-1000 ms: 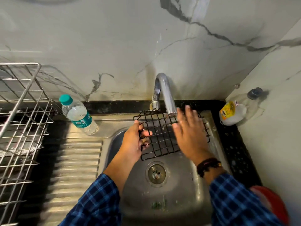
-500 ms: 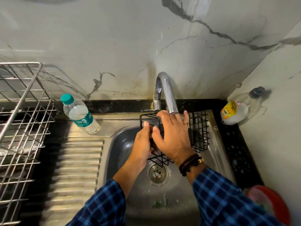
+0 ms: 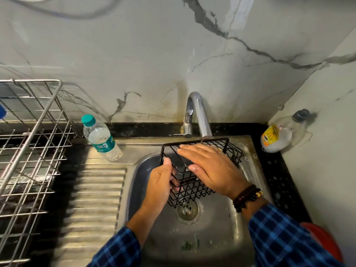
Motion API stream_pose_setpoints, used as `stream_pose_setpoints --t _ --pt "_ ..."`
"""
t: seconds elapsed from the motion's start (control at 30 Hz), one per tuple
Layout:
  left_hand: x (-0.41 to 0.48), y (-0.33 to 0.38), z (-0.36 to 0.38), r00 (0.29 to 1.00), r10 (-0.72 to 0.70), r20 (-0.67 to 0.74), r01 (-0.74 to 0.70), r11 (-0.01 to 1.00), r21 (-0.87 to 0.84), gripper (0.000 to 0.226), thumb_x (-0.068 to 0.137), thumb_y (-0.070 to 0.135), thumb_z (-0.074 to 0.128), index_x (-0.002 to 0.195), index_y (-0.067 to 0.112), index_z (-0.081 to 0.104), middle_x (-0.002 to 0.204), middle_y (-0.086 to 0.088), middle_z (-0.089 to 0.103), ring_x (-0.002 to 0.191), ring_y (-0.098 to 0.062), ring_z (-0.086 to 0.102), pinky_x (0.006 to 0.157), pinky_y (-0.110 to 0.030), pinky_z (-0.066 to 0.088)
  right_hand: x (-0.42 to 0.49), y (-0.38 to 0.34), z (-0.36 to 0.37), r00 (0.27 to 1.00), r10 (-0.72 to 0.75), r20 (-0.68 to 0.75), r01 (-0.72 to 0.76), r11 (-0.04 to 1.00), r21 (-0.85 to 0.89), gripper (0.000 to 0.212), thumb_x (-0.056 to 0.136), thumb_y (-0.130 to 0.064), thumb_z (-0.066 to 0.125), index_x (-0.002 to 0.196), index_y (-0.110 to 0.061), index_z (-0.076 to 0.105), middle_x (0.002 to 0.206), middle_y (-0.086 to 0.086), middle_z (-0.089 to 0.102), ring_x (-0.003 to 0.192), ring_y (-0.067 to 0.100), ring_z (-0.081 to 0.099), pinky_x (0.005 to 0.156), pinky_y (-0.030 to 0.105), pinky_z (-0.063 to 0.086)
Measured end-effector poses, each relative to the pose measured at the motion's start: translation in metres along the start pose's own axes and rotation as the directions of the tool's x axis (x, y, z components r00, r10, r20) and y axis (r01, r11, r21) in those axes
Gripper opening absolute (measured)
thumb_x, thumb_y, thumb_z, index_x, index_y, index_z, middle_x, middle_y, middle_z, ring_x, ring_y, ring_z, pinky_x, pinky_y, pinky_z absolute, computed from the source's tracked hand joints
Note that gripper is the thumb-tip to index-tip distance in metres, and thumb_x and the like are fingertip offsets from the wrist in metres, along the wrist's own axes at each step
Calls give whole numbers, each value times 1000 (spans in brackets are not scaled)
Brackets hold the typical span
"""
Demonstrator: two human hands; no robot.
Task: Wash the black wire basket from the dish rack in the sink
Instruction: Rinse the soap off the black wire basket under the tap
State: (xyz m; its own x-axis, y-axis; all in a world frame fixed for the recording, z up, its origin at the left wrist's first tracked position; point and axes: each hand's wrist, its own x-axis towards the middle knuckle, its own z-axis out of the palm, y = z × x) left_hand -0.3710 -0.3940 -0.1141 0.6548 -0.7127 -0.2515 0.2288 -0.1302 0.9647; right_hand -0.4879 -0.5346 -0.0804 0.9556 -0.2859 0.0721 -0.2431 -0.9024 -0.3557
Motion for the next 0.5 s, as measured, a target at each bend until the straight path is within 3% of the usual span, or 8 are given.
stream_pose_setpoints --t 0.13,0.2,0.27,0.33,0.4,0.43,0.47,0.5 --pt "3 -3 -18 998 -36 -51 33 998 -48 57 88 60 39 72 8 57 53 -2 51 41 -12 49 52 -32 50 -21 33 1 980 147 -136 -156 986 -64 56 103 -46 19 150 -27 45 154 -6 45 143 12 40 120 47 26" --pt "6 -6 -26 998 -46 -49 44 998 -49 56 89 59 37 73 9 56 52 -1 50 42 -13 48 57 -35 50 -28 49 4 940 288 -181 -282 958 55 54 103 -45 25 147 -25 49 151 -5 50 140 12 42 119 43 29" --pt "7 -4 -28 998 -40 -54 40 999 -9 57 89 60 35 71 9 55 50 0 52 41 -12 48 50 -30 49 -30 51 14 905 369 -213 -331 924 192 51 102 -44 34 144 -21 52 146 -3 54 136 11 46 114 41 39" --pt "9 0 -28 998 -2 -64 5 999 37 59 92 57 31 68 9 55 50 0 53 41 -12 48 42 -22 43 -27 41 21 808 506 -300 -392 844 366 47 102 -44 42 139 -18 55 139 -3 57 129 10 51 107 34 45" --pt "11 3 -29 996 23 -84 -21 999 27 58 94 55 29 69 9 53 51 2 52 42 -10 47 39 -16 38 -24 30 19 599 757 -259 -460 591 663 42 101 -53 41 128 -26 59 127 -1 60 121 17 56 97 36 49" --pt "11 3 -31 996 22 -88 -24 1000 -15 57 94 55 29 70 8 53 51 2 51 43 -10 46 39 -16 38 -22 26 15 523 845 -112 -442 380 813 41 100 -59 38 121 -31 60 124 1 60 120 22 56 97 43 50" --pt "11 2 -31 996 19 -89 -23 998 -50 57 95 54 29 71 8 53 51 2 51 44 -10 46 41 -18 39 -21 27 14 495 864 90 -412 143 900 43 97 -67 38 118 -38 61 126 -1 59 122 24 55 100 51 48" --pt "12 0 -32 995 13 -99 -19 998 -58 57 97 53 29 73 8 53 52 2 53 46 -11 48 44 -21 41 -22 29 15 509 827 240 -402 -18 915 49 91 -76 39 116 -42 64 131 0 60 123 26 55 102 57 45"
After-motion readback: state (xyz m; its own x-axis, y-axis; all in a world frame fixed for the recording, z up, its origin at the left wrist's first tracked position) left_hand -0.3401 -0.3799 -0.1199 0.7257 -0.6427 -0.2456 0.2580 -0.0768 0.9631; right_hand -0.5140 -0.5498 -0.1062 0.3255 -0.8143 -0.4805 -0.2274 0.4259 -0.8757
